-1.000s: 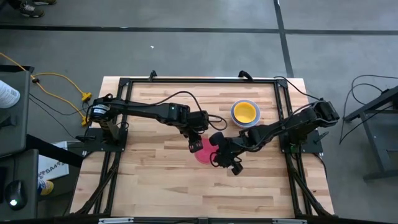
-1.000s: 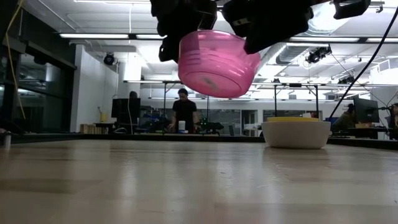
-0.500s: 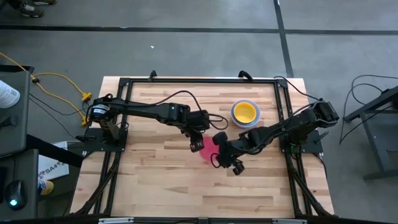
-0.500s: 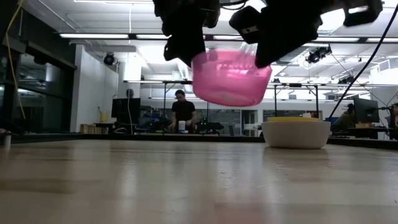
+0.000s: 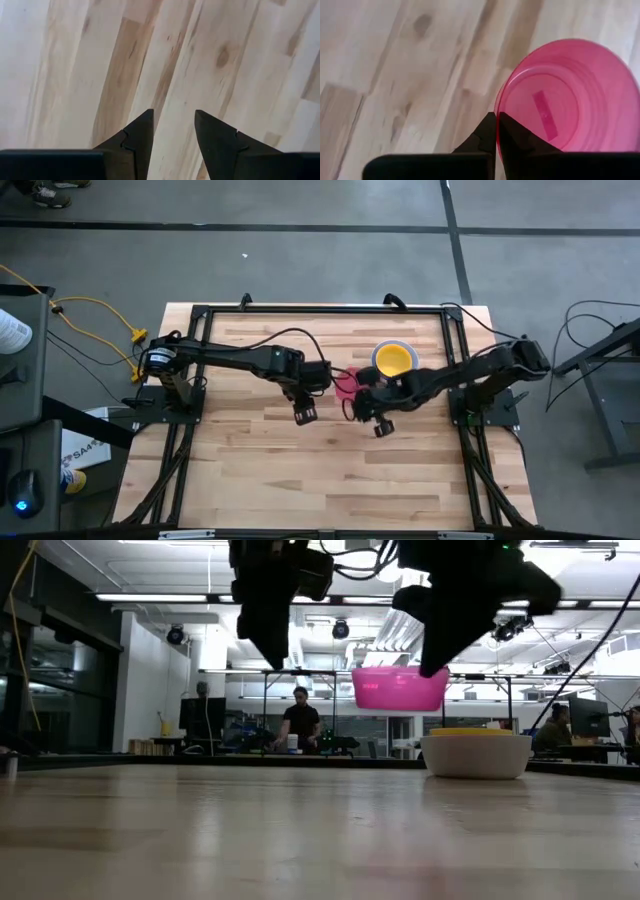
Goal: Nest bowls inside each other
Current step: Stack the red bowl on the yellow bowl, then return to Home Position
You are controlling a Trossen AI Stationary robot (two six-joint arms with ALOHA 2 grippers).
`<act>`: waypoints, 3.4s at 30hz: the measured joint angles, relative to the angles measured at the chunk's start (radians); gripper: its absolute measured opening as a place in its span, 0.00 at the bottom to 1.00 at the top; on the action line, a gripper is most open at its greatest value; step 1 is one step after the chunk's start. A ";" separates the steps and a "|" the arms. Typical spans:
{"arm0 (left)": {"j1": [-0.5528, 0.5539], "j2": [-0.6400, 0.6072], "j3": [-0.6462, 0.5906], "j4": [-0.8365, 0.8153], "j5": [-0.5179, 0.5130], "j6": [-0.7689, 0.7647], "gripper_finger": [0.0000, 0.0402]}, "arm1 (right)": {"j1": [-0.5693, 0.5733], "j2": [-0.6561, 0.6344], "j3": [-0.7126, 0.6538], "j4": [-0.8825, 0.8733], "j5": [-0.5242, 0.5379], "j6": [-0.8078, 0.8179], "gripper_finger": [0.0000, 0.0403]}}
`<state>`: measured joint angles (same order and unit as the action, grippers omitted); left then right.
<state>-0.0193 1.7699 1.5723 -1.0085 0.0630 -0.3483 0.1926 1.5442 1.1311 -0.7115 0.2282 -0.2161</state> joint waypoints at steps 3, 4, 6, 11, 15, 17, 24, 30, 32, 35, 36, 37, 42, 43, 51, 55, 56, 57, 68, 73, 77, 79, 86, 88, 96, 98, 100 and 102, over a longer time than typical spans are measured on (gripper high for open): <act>0.000 0.000 0.000 -0.030 -0.028 -0.015 0.36 | -0.037 -0.042 -0.001 -0.043 -0.024 0.032 0.01; 0.000 -0.001 0.000 -0.054 -0.043 -0.015 0.36 | -0.045 -0.050 -0.001 -0.052 -0.017 0.038 0.01; 0.000 -0.001 0.000 -0.099 -0.070 -0.019 0.36 | -0.054 -0.089 -0.003 -0.076 -0.020 0.060 0.01; 0.000 -0.015 -0.002 -0.176 -0.132 -0.022 0.36 | -0.079 -0.174 -0.042 -0.118 -0.017 0.102 0.01; 0.000 -0.042 -0.002 -0.178 -0.157 -0.015 0.36 | -0.111 -0.248 -0.106 -0.128 0.010 0.129 0.01; 0.000 -0.052 -0.001 -0.175 -0.164 -0.009 0.36 | -0.126 -0.280 -0.139 -0.136 0.029 0.137 0.01; 0.000 -0.119 -0.108 -0.146 -0.186 -0.023 0.36 | -0.193 -0.409 -0.202 -0.120 0.028 0.141 0.01; 0.000 -0.184 -0.247 -0.061 -0.186 -0.073 0.36 | -0.255 -0.427 -0.219 -0.145 0.015 0.129 0.01; 0.000 -0.195 -0.294 -0.066 -0.184 -0.085 0.36 | -0.274 -0.420 -0.217 -0.139 -0.002 0.116 0.01; 0.000 -0.216 -0.352 -0.020 -0.174 -0.104 0.36 | -0.305 -0.410 -0.218 -0.137 -0.009 0.100 0.01; -0.001 -0.222 -0.373 -0.022 -0.173 -0.107 0.36 | -0.317 -0.407 -0.217 -0.136 -0.011 0.099 0.01; -0.001 -0.226 -0.389 0.004 -0.167 -0.110 0.36 | -0.331 -0.405 -0.217 -0.136 -0.015 0.099 0.01; -0.001 -0.253 -0.463 0.067 -0.148 -0.132 0.36 | -0.392 -0.394 -0.223 -0.131 -0.025 0.099 0.01; -0.001 -0.259 -0.473 0.073 -0.146 -0.132 0.36 | -0.403 -0.393 -0.234 -0.127 -0.027 0.099 0.01; -0.001 -0.274 -0.497 0.110 -0.122 -0.127 0.36 | -0.442 -0.392 -0.353 -0.024 -0.098 0.102 0.01; -0.001 -0.276 -0.499 0.107 -0.122 -0.127 0.36 | -0.442 -0.392 -0.365 0.005 -0.112 0.105 0.01; -0.001 -0.276 -0.499 0.103 -0.122 -0.128 0.36 | -0.442 -0.392 -0.365 0.006 -0.115 0.105 0.01; -0.001 -0.276 -0.499 0.103 -0.122 -0.128 0.36 | -0.442 -0.392 -0.365 0.006 -0.123 0.105 0.01; -0.001 -0.276 -0.499 0.123 -0.096 -0.128 0.36 | -0.442 -0.392 -0.386 0.010 -0.148 0.119 0.01; -0.001 -0.276 -0.499 0.125 -0.096 -0.128 0.36 | -0.442 -0.392 -0.423 0.033 -0.159 0.136 0.01; -0.001 -0.276 -0.499 0.125 -0.096 -0.128 0.36 | -0.446 -0.392 -0.446 0.074 -0.198 0.135 0.01; -0.001 -0.276 -0.499 0.125 -0.096 -0.130 0.36 | -0.450 -0.392 -0.452 0.085 -0.217 0.133 0.02; -0.001 -0.276 -0.499 0.147 -0.050 -0.131 0.36 | -0.451 -0.392 -0.459 0.103 -0.231 0.134 0.07; -0.001 -0.276 -0.498 0.153 -0.043 -0.131 0.36 | -0.451 -0.392 -0.459 0.103 -0.233 0.134 0.08; -0.001 -0.275 -0.498 0.152 -0.043 -0.131 0.36 | -0.451 -0.392 -0.459 0.103 -0.234 0.134 0.14; -0.001 -0.275 -0.498 0.152 -0.044 -0.131 0.36 | -0.451 -0.392 -0.459 0.103 -0.234 0.134 0.16; -0.001 -0.275 -0.498 0.152 -0.044 -0.131 0.36 | -0.451 -0.392 -0.459 0.107 -0.233 0.134 0.18; -0.001 -0.275 -0.498 0.152 -0.044 -0.131 0.36 | -0.451 -0.392 -0.459 0.118 -0.233 0.134 0.19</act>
<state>-0.0204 1.4944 1.0740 -0.8562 0.0194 -0.4793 -0.2581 1.1519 0.6724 -0.5932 -0.0051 -0.0823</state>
